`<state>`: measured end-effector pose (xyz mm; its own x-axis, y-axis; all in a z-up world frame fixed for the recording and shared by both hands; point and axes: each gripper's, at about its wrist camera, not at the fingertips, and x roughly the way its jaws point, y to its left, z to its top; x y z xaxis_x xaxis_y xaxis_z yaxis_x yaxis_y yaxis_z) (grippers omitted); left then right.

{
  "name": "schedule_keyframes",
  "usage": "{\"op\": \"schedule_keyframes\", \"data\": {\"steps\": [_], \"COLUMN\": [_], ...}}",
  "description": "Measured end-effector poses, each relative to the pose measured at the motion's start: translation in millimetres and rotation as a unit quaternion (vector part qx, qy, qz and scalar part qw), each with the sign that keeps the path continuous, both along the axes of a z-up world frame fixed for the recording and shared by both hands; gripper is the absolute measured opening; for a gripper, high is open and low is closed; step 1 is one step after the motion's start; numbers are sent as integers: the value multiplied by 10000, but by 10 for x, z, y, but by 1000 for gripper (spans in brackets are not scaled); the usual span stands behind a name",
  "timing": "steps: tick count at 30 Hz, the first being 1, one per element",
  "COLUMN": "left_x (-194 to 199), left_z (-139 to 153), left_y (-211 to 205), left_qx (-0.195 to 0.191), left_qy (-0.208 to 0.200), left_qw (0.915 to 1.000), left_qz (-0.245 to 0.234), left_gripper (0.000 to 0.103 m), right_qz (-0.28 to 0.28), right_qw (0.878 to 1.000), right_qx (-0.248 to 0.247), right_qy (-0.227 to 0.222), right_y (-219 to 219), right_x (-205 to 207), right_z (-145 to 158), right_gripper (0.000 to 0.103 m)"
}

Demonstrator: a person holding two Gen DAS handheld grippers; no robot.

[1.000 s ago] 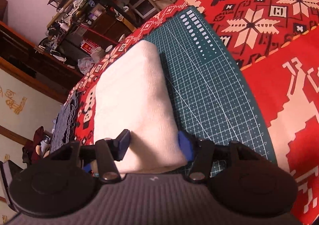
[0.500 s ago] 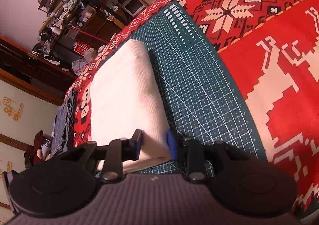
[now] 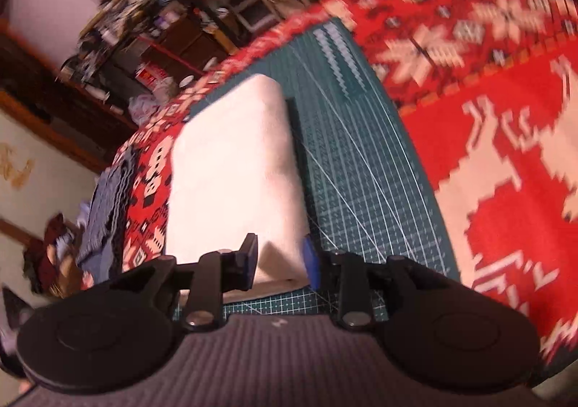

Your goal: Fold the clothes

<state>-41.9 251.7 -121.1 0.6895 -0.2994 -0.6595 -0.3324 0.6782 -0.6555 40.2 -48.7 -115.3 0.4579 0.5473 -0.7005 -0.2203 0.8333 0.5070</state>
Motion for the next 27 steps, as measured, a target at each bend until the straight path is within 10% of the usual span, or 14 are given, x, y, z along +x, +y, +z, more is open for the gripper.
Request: {"op": "schedule_keyframes", "data": {"steps": [6, 13, 27], "left_x": [-68, 64, 263], "left_z": [157, 31, -24], "left_y": [-277, -669, -757], "left_qx": [1283, 2723, 2911], "left_qy": [26, 371, 167], "left_qw": [9890, 9534, 9487], "left_qz": [-734, -1243, -1221], "left_gripper": [22, 32, 14], "right_qz": [380, 296, 268], "right_qw": [9981, 9992, 9996], "right_qx": [-330, -213, -31], "right_qy": [-365, -175, -111], "right_y": [109, 46, 68], "right_x": [-151, -124, -53], "right_z": [165, 129, 92], "right_gripper": [31, 31, 31]}}
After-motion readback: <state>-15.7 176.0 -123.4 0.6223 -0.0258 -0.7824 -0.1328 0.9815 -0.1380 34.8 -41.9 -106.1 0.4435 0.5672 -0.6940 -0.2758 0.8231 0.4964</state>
